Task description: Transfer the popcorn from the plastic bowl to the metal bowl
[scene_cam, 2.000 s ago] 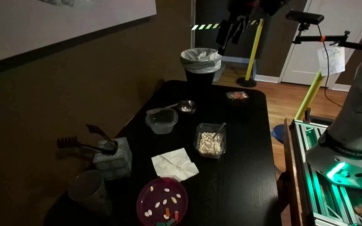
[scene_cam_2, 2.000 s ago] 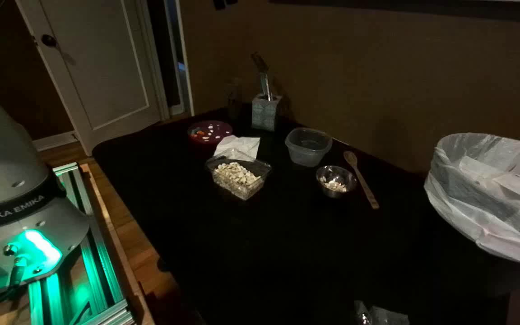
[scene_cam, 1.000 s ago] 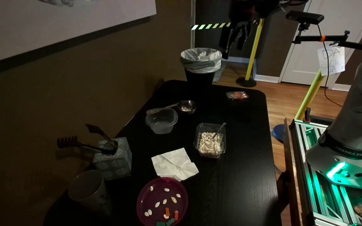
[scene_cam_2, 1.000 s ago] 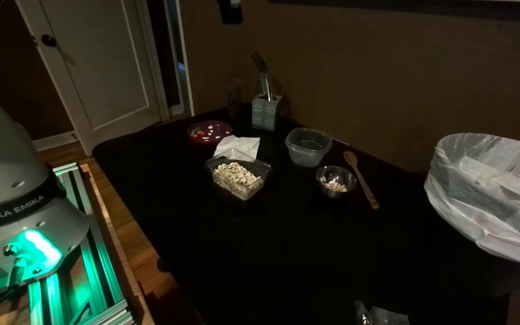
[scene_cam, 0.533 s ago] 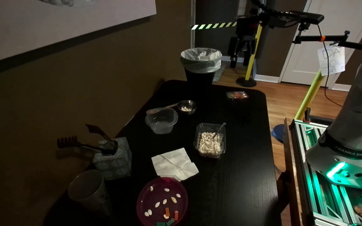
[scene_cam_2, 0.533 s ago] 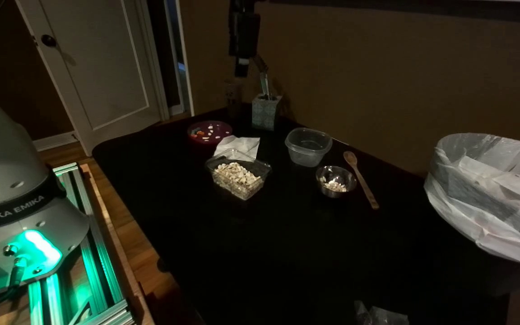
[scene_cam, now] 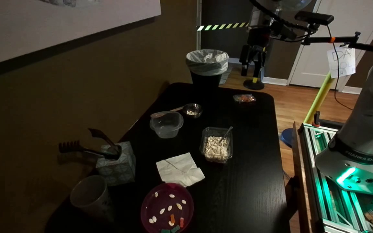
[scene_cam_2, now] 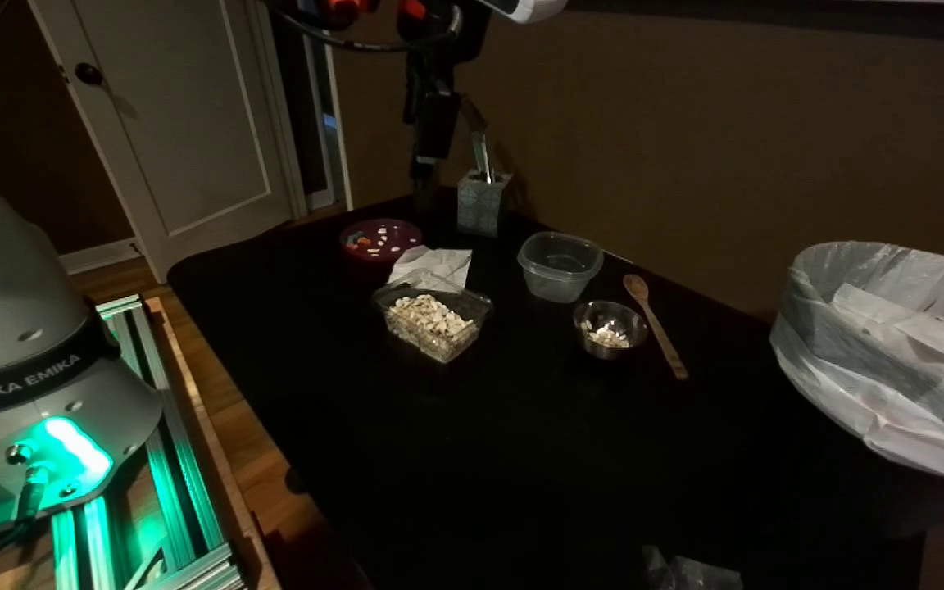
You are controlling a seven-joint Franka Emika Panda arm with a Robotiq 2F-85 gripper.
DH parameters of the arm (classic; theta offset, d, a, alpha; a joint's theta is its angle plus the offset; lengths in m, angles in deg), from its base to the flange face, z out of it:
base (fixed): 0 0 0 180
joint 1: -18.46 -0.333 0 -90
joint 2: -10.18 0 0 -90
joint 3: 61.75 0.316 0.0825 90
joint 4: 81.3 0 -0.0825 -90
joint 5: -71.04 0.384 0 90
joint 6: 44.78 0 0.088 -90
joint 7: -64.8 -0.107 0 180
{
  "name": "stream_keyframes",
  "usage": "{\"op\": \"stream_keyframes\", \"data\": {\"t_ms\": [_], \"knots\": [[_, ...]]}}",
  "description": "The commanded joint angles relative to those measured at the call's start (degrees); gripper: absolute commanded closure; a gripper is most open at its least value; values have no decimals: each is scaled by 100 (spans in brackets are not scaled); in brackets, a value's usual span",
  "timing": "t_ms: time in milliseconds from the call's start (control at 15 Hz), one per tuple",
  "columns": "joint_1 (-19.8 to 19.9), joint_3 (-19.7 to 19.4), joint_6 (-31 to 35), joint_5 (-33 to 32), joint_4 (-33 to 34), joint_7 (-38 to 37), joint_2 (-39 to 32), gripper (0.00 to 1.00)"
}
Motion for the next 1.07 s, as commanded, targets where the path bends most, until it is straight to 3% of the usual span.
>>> {"op": "stream_keyframes", "data": {"t_ms": [0,400,800,867,1000], "knots": [[119,39,99,246,-43,57,-12,0],[530,-484,1148,1425,-585,191,-130,0],[643,-424,3639,2081,-1584,384,11,0],[633,-532,3038,1878,-1183,266,-87,0],[622,-526,3167,1870,-1278,261,-92,0]]}}
